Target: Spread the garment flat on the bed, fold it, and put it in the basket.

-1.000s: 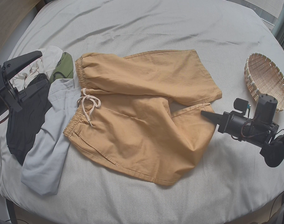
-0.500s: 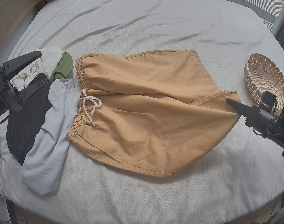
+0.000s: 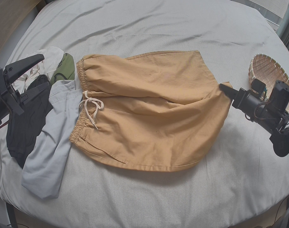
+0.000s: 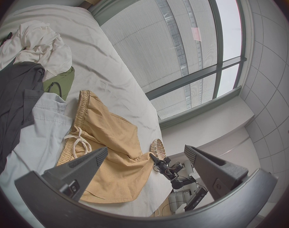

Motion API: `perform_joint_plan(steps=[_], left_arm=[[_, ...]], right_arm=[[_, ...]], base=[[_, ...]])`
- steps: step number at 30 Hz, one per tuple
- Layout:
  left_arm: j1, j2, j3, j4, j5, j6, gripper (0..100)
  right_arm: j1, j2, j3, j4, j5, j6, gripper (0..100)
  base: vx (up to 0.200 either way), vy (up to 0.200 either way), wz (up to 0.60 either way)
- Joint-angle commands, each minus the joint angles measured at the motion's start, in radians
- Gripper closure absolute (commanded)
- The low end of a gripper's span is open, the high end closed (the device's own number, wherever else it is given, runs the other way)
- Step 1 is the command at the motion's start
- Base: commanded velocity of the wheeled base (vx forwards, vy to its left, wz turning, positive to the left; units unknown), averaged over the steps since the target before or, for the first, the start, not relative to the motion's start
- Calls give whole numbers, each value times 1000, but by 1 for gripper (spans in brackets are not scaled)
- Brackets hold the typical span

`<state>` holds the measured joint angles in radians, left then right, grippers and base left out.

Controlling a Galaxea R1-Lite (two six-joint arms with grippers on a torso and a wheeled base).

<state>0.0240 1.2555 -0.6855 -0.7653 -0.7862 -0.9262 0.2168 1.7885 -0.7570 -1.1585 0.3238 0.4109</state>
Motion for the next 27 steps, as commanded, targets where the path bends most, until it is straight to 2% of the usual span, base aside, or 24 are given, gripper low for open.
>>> perform_joint_plan(steps=[1,11,12,16,20,27], left_arm=[[1,13,12,-25,1,0,0],[1,42,40,-91,1,-2,0],[1,42,43,-94,1,0,0],[1,42,47,-98,2,-2,0],[1,39,46,-100,2,-3,0],[2,31,52,-100,4,-2,0]], right_arm=[[3,161,-139,-10,-29,3,100],[10,247,-258,-10,-77,5,100],[9,246,-260,-12,-80,6,0],[4,219,-243,-13,-108,2,0],[-19,109,-176,6,-111,-4,0],[-56,-86,102,20,-106,-46,0]], base=[[0,0,0],[0,0,0],[0,0,0],[0,0,0],[0,0,0],[0,0,0]])
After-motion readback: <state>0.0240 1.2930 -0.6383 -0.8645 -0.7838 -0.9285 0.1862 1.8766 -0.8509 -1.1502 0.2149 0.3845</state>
